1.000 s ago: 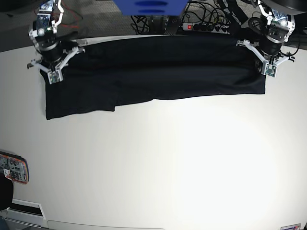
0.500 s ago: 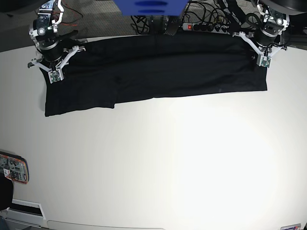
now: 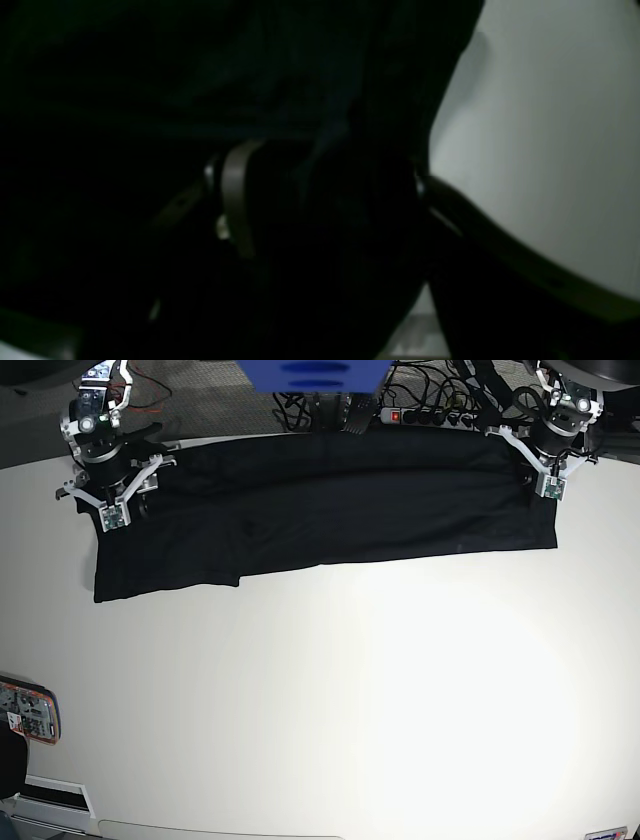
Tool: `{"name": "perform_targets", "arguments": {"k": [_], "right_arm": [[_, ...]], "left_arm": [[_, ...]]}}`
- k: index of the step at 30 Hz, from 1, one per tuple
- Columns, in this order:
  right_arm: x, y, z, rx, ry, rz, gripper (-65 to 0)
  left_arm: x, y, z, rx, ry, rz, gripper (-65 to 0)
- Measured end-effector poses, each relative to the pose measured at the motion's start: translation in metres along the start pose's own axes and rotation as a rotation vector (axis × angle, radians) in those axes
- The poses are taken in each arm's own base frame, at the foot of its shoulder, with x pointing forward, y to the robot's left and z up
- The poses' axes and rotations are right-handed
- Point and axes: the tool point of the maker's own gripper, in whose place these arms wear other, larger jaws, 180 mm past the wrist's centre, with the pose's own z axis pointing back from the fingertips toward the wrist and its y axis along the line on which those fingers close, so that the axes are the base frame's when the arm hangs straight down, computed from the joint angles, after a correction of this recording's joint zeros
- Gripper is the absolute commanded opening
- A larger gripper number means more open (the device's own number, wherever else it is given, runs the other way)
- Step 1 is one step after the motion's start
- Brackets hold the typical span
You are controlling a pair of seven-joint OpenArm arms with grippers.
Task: Fold the T-shirt properly
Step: 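Lower the hem onto the collar edge and open both grippers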
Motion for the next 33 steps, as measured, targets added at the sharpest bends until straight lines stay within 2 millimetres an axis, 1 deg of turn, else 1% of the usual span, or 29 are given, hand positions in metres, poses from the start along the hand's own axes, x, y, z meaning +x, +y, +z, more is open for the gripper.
{"name": "perform_targets", "arguments": {"k": [7,9,13,16,18,20,23,24,27,28,33], "right_arm": [[0.000,0.000,0.000,0.000,0.001,0.000,-29.3],[0.000,0.000,0.000,0.000,0.000,0.000,-29.3],[0.001,0.000,0.001,0.000,-0.003,0.001,-29.3],[0.002,0.000,0.001,-0.001,-0.006,0.002,-29.3],[0.002,0.000,0.001,-0.001,-0.005,0.002,-29.4],[0.003,0.000,0.001,-0.001,-0.010,0.002,-29.5],[0.003,0.000,0.001,-0.001,-0.009,0.002,-29.5],[0.003,0.000,0.001,-0.001,-0.010,0.002,-29.5],[0.005,-0.001,0.002,-0.004,-0.016,0.004,-29.5],[0.005,-0.001,0.002,-0.004,-0.016,0.003,-29.5],[0.011,-0.002,0.003,-0.008,-0.033,0.007,-29.5]], "left_arm": [[-0.004,0.015,0.002,0.076,0.048,-0.149,-33.9],[-0.003,0.018,0.002,0.088,0.053,-0.166,-28.8],[0.000,0.022,0.006,0.114,0.071,-0.196,-22.6],[0.001,0.028,0.013,0.141,0.091,-0.221,-20.3],[0.003,0.033,0.021,0.164,0.097,-0.225,-20.1],[0.018,0.036,0.029,0.192,0.067,-0.251,-20.0],[0.040,0.030,0.034,0.205,-0.002,-0.245,-20.0],[0.043,0.026,0.033,0.192,-0.017,-0.239,-20.0],[0.038,0.026,0.034,0.191,-0.001,-0.226,-20.0],[0.040,0.025,0.034,0.182,-0.015,-0.207,-20.0],[0.065,0.011,0.037,0.110,-0.140,-0.116,-20.0]]}}
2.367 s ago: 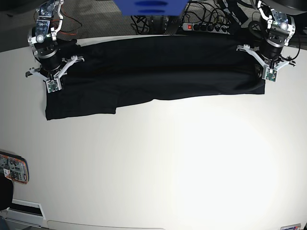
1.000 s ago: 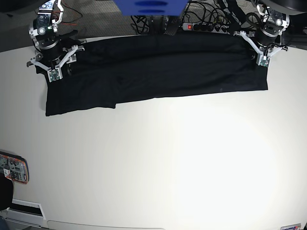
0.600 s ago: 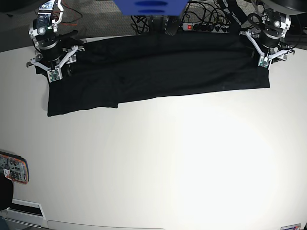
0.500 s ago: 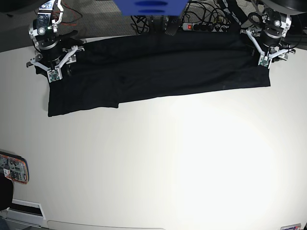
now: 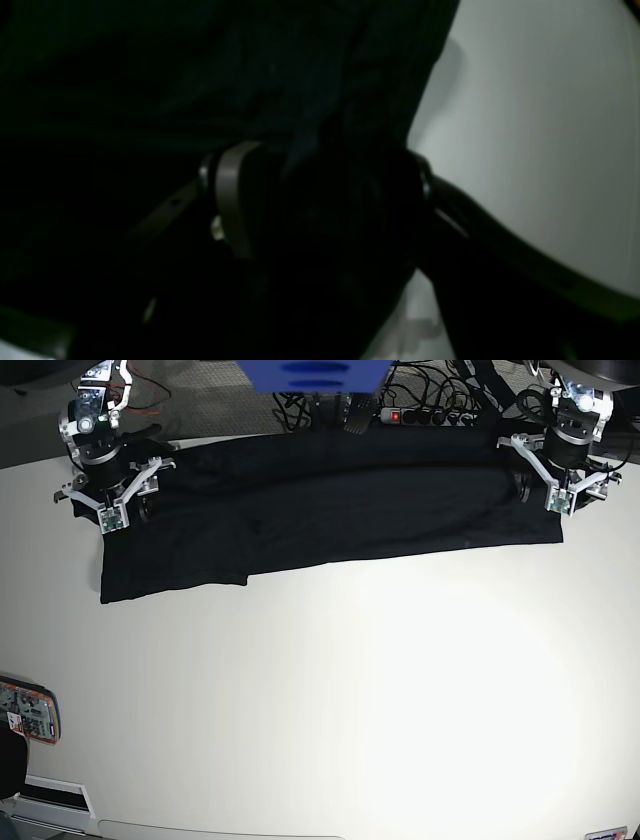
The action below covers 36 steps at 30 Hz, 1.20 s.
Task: Fold the T-shirt properly
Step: 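Lower the hem onto the collar edge and open both grippers, then move both grippers onto the folded strip and grasp its edge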
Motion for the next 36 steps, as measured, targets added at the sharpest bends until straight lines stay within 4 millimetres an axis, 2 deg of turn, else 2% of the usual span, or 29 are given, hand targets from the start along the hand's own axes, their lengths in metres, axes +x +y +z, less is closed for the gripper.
{"name": "perform_targets", "arguments": {"k": [10,14,17,19,24,25,29,30,33,34,36], "right_arm": [[0.035,-0.002,-0.001,-0.006,-0.160,0.001,-29.5],[0.048,0.025,-0.006,0.066,-0.208,0.009,-29.5],[0.052,0.049,-0.014,0.136,-0.175,0.018,-29.5],[0.062,0.050,-0.021,0.137,-0.173,0.028,-29.5],[0.115,0.051,-0.035,0.143,-0.302,0.030,-29.5],[0.112,0.052,-0.038,0.149,-0.300,0.022,-29.5],[0.059,0.059,-0.051,0.167,-0.126,0.017,-29.5],[0.055,0.059,-0.053,0.167,-0.116,0.016,-29.5],[0.068,0.057,-0.056,0.167,-0.169,0.001,-29.5],[0.064,0.058,-0.059,0.175,-0.162,-0.014,-29.5],[0.037,0.063,-0.070,0.189,-0.078,-0.027,-29.5]], "left_arm": [[0.011,-0.010,0.000,-0.053,-0.058,0.088,-20.0],[0.023,-0.050,-0.007,-0.170,-0.087,0.090,-20.0],[0.006,-0.079,-0.015,-0.252,0.006,0.081,-20.0],[-0.006,-0.079,-0.024,-0.244,0.050,0.079,-20.0],[-0.020,-0.077,-0.049,-0.241,0.085,0.108,-20.0],[-0.023,-0.079,-0.054,-0.248,0.084,0.124,-20.0],[-0.020,-0.082,-0.066,-0.264,0.008,0.184,-20.0],[-0.019,-0.083,-0.068,-0.264,-0.008,0.197,-20.0],[-0.020,-0.083,-0.069,-0.266,-0.025,0.215,-20.0],[-0.020,-0.084,-0.070,-0.269,-0.029,0.222,-20.0],[-0.020,-0.084,-0.071,-0.272,-0.036,0.226,-20.0]]}}
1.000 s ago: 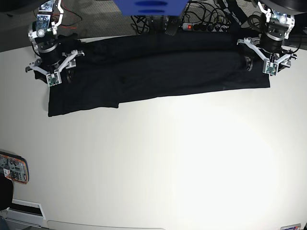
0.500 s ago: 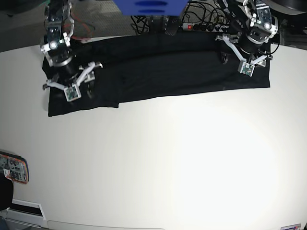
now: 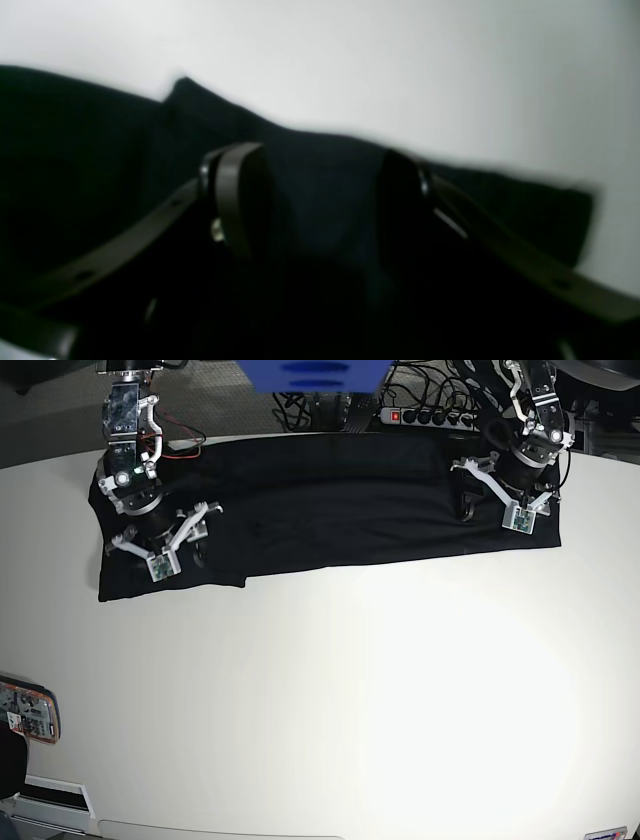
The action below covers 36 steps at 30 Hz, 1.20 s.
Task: Fold the T-shirt properly
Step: 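Move both grippers onto the folded strip and grasp its edge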
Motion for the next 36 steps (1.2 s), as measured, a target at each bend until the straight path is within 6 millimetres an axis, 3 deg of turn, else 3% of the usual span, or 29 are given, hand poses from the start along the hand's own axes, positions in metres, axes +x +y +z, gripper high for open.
{"name": "perform_targets", "arguments": {"k": [3,10,17,20,28,36], "right_arm": [[-0.013,0.003,-0.005,0.018,-0.015,-0.053,-29.5],[-0.020,0.003,-0.017,0.044,-0.081,-0.145,-29.5],[0.024,-0.018,-0.061,0.030,-0.060,-0.116,-29.5],[0.025,-0.017,-0.063,0.040,-0.100,-0.150,-29.5],[0.053,-0.017,-0.082,0.043,-0.069,-0.067,-29.5],[0.061,-0.019,-0.079,0.033,-0.069,-0.044,-29.3]], "left_arm": [[0.006,0.006,-0.005,-0.002,0.002,-0.020,-20.0],[0.019,0.023,-0.020,0.004,-0.010,-0.069,-20.0],[0.039,0.036,-0.040,0.014,-0.021,-0.093,-20.0],[0.046,0.042,-0.044,0.017,-0.011,-0.118,-20.0],[0.070,0.045,-0.058,0.034,-0.002,-0.183,-20.1],[0.088,0.047,-0.062,0.059,0.000,-0.224,-20.1]]}}
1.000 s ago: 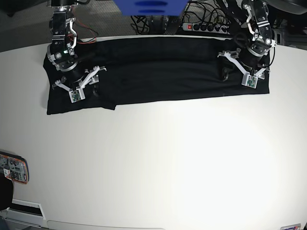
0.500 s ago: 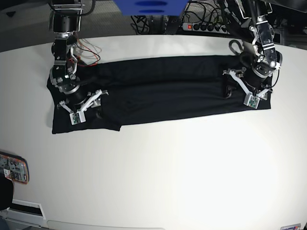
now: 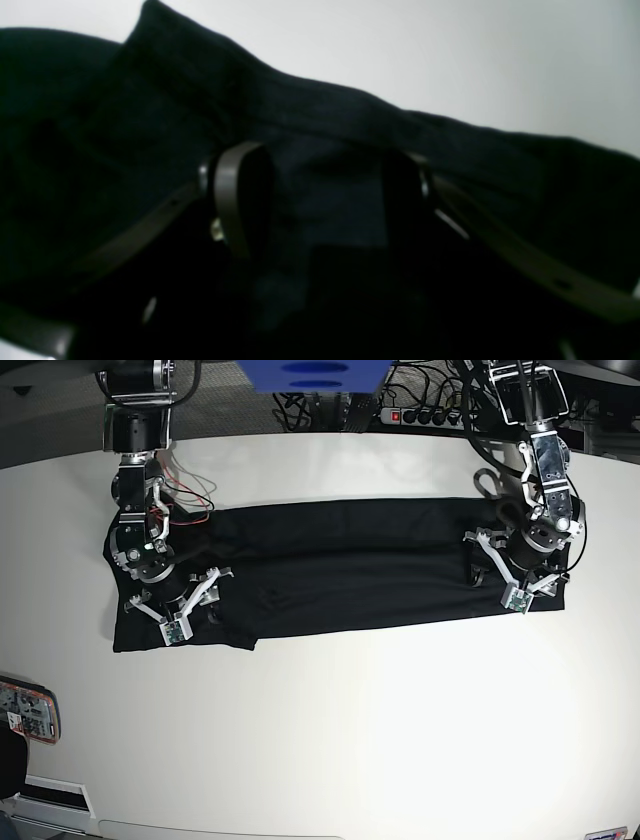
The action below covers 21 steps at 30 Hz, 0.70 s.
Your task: Fold the T-shirt properly
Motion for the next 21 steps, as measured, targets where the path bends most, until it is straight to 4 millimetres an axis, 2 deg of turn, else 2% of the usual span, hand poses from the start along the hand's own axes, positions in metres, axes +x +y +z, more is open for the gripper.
{"name": "perform_targets", "arguments": {"k": [3,6,10,15,18,20,21], "right_arm": [[0.011,0.001,0.007,-0.015,-0.019,0.049,-29.3],[0.042,-0.001,0.016,-0.030,-0.131,0.076,-29.2],[0.084,0.000,0.031,-0.042,-0.249,0.111,-29.2],[0.092,0.015,0.058,-0.041,-0.288,0.151,-29.3],[0.117,0.028,0.081,-0.042,-0.391,0.155,-29.2],[0.122,0.038,0.093,-0.029,-0.428,0.154,-29.2],[0.115,0.045,0.096,-0.009,-0.419,0.152,-29.2]], "left_arm": [[0.000,0.005,0.012,0.040,0.023,-0.053,-20.1],[0.005,0.010,0.026,0.071,0.018,-0.095,-20.1],[0.043,0.013,0.038,0.101,-0.088,-0.131,-20.1],[0.060,0.022,0.061,0.163,-0.128,-0.162,-20.1],[0.073,0.028,0.075,0.195,-0.172,-0.157,-20.1],[0.058,0.034,0.079,0.216,-0.079,-0.156,-20.1],[0.047,0.040,0.080,0.229,-0.015,-0.163,-20.1]]}}
